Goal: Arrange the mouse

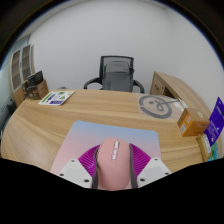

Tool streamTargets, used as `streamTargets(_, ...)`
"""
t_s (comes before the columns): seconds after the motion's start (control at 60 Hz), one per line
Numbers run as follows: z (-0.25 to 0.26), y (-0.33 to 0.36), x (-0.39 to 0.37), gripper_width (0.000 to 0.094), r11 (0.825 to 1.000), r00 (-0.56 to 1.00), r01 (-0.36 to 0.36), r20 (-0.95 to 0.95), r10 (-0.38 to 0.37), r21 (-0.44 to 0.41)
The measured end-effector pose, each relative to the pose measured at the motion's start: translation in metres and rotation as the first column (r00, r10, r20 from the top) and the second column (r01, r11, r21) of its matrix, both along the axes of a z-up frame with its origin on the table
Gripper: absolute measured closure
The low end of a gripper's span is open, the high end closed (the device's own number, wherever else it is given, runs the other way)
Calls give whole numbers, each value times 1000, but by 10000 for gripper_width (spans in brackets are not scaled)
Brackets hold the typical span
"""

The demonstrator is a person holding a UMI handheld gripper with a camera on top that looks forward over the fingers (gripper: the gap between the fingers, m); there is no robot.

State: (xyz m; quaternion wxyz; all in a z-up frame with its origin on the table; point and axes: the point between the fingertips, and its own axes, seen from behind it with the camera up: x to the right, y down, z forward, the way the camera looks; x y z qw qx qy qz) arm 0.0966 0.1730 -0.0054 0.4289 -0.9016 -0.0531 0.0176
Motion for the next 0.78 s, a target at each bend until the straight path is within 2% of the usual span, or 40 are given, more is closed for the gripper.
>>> streamTargets(0.05, -1, 0, 0, 481, 1000, 1000, -1, 6, 1, -9)
streamTargets(0.183, -4, -2, 6, 311, 998, 999, 24, 24, -23, -55)
streamTargets(0.267, 1, -7, 15, 85, 995, 997, 69, 22, -68, -67)
streamTargets(0.483, 39, -63, 13, 95, 996, 996, 80, -43, -82, -50)
streamTargets(0.65, 89, -152, 9, 99, 999, 995, 46, -84, -46, -1)
streamTargets(0.783, 124, -231, 20, 91, 998, 988, 46, -150, -40, 39)
